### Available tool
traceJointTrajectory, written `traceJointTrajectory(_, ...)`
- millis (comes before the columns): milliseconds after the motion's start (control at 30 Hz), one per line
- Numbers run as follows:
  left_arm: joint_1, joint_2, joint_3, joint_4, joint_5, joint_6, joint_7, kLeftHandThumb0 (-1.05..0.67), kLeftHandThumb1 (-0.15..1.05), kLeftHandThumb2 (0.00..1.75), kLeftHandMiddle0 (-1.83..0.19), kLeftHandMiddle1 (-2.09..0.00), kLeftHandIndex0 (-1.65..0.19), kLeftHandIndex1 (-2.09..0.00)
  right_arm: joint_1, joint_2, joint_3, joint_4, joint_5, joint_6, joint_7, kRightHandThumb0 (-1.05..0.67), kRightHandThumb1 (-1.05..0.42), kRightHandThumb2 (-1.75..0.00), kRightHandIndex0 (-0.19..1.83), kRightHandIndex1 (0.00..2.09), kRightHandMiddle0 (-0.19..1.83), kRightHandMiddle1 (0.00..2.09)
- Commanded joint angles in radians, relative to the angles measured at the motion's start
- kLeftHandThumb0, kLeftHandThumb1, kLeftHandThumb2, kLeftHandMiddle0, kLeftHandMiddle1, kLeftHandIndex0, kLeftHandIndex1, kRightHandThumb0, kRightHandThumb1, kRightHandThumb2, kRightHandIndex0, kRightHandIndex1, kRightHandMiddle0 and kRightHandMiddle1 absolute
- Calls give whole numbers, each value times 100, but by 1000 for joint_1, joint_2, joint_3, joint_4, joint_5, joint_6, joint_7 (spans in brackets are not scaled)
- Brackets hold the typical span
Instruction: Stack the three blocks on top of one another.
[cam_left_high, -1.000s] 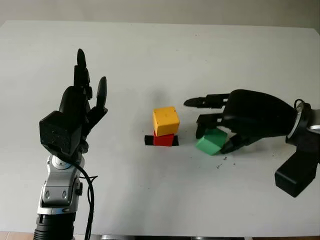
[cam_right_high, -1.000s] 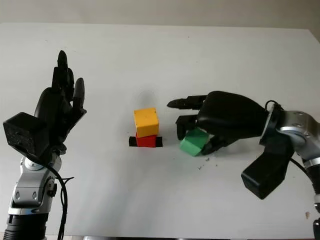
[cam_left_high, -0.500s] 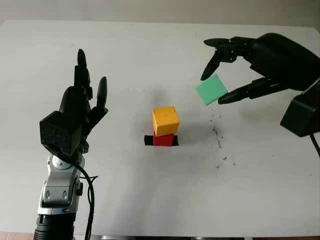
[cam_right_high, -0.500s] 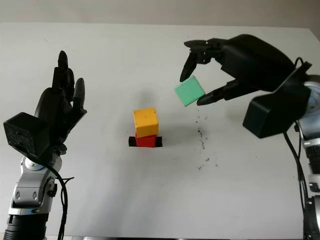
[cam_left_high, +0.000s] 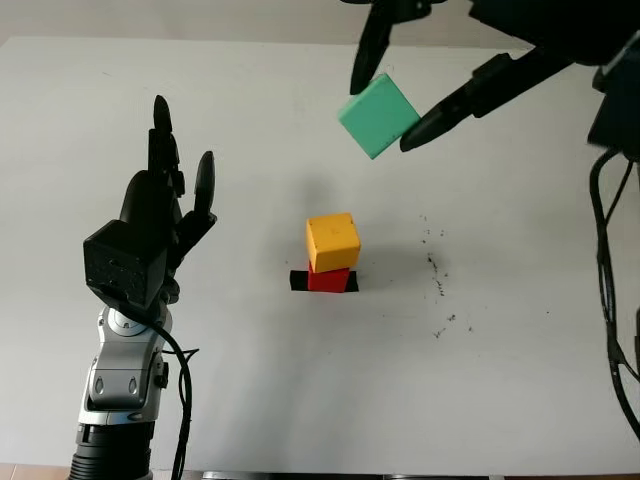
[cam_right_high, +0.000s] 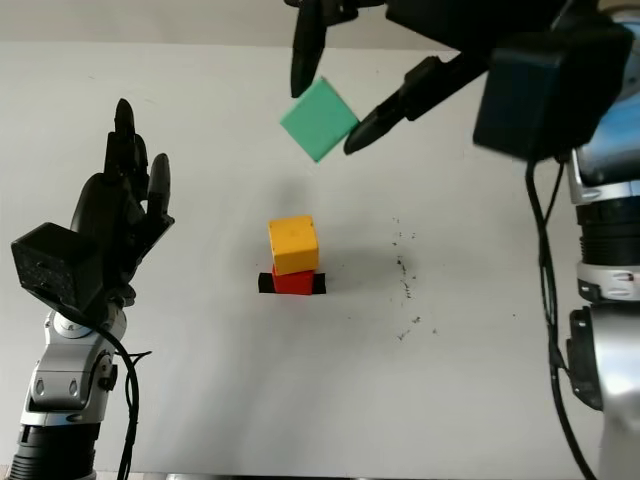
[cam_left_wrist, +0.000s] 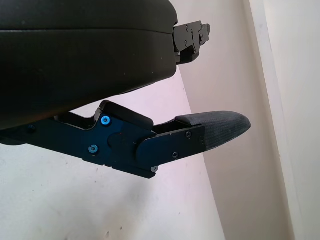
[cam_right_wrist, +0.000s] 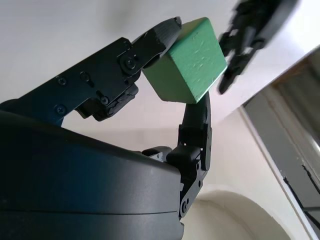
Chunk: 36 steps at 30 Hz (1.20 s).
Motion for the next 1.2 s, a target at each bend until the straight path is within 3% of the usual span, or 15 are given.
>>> traceJointTrajectory(0, 2, -4, -3, -7, 1, -13, 1, -74, 105, 64, 19, 0, 19, 0, 27, 19, -27, -61, 47, 110, 4, -35, -79, -6, 32, 5, 66, 121)
traceJointTrajectory(167, 11, -2, -1, -14, -7, -15, -7, -73, 105, 65, 19, 0, 19, 0, 137, 54, -44, -201, 105, 403, -37, -36, -83, -6, 27, 2, 52, 142)
traceJointTrajectory(533, 18, 5, 5, -10, -12, -29, -18, -72, 105, 66, 19, 0, 19, 0, 339, 133, -96, -416, 236, 781, -161, -36, -98, -7, 11, 0, 19, 171)
traceJointTrajectory(800, 17, 0, 3, -10, -12, -25, -14, -71, 105, 66, 19, 0, 19, 0, 405, 164, -92, -456, 230, 829, -245, -45, -97, -5, 18, 5, 23, 166)
traceJointTrajectory(1167, 21, -1, 3, -16, -13, -23, -15, -71, 105, 66, 19, 0, 19, 0, 437, 244, -114, -437, 284, 839, -292, -43, -98, -5, 18, 5, 23, 162)
